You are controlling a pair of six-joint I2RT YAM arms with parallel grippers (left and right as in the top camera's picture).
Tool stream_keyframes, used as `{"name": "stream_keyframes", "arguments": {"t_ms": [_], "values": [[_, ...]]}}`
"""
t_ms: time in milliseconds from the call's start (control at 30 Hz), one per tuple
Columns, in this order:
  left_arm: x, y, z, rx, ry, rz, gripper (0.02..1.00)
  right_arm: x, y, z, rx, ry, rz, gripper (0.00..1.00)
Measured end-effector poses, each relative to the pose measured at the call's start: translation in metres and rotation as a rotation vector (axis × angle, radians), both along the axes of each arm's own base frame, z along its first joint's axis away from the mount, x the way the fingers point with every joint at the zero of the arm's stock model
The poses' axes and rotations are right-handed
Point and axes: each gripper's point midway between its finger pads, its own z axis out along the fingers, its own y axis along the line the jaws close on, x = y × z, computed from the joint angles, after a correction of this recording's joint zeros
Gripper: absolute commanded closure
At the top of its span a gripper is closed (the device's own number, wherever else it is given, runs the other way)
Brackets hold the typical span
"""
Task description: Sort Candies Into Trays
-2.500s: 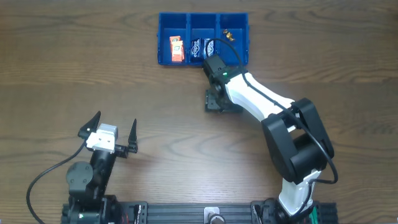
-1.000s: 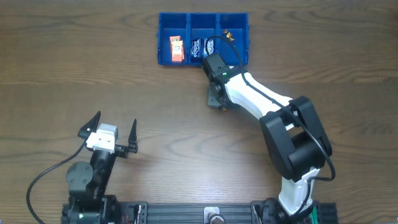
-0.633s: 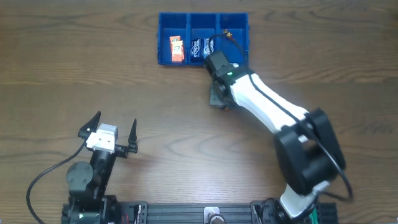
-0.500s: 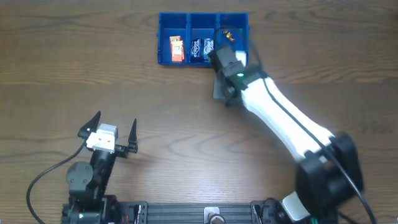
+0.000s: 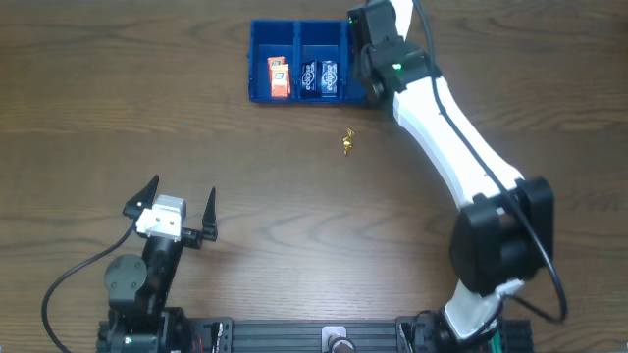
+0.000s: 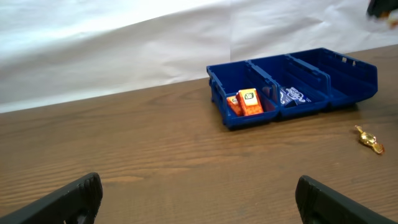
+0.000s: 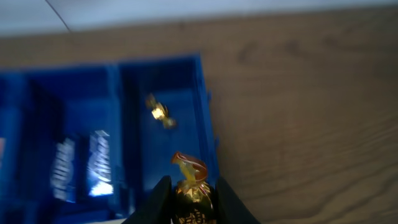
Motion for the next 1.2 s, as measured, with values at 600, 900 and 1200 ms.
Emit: {"name": "stream_keyframes", "arguments": {"t_ms": [600,900,1200], "values": [[0.000,0.000,0.000,0.000,0.000,0.000,0.020,0.028,0.016,-0.048,0.096,0.029,0.056,0.809],[0.000,0.000,0.000,0.000,0.000,0.000,0.020,0.033,0.025,-0.072,0.099,0.055,0.072,0.805],[0.000,0.000,0.000,0.000,0.000,0.000,0.020,0.034,0.032,-0.072,0.104,0.046,0.085,0.763]]}}
